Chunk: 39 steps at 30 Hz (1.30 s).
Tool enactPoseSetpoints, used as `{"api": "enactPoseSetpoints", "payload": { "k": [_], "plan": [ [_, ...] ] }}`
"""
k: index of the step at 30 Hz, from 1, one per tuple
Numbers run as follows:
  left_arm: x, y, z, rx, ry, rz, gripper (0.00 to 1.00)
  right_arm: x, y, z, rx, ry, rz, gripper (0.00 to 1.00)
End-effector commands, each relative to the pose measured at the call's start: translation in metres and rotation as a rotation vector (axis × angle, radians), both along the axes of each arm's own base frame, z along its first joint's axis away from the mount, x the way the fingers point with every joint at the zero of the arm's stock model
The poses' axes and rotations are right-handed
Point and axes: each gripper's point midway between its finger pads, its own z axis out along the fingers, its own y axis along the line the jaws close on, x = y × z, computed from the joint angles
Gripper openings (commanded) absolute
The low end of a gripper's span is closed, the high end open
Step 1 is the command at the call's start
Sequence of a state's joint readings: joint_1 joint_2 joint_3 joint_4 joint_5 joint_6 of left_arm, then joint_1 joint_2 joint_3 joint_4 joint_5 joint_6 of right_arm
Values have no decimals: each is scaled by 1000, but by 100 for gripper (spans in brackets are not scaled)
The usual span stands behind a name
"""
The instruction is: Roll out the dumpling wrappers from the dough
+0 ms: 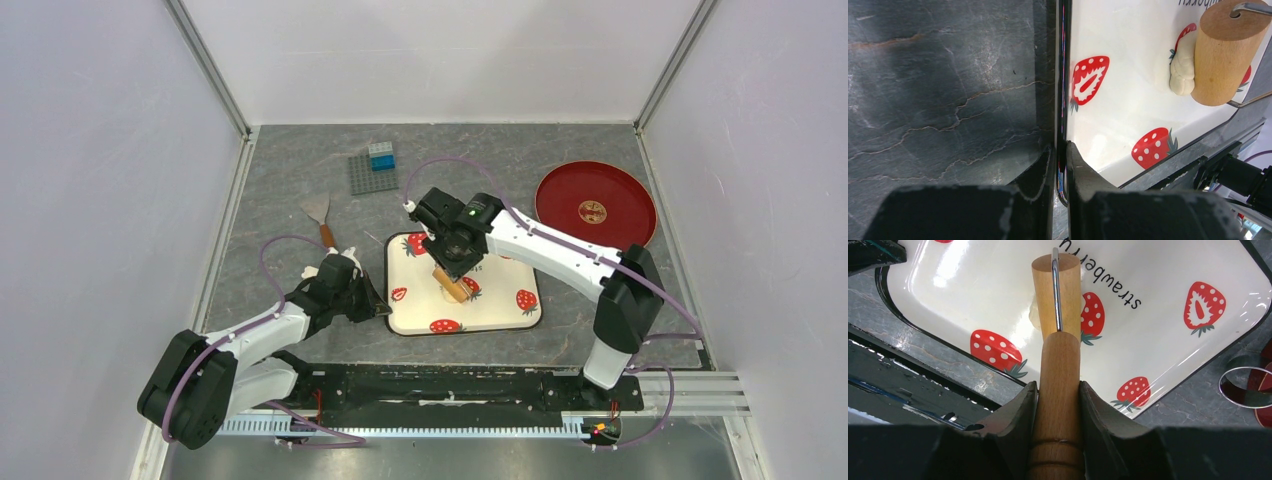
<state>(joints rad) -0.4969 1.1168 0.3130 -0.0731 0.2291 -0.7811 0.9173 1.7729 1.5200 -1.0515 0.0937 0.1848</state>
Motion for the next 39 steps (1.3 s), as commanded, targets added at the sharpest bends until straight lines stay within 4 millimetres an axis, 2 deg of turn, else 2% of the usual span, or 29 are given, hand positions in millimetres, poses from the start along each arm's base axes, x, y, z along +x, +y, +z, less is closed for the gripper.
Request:
{"api": "enactPoseSetpoints", "payload": {
  "k": [1,39],
  "plan": [
    [-23,26,-32,126,118,45,2,-68,25,-75,67,364,36,0],
    [-23,26,-32,127,119,45,2,-82,31,-71,178,433,50,0]
  ]
}}
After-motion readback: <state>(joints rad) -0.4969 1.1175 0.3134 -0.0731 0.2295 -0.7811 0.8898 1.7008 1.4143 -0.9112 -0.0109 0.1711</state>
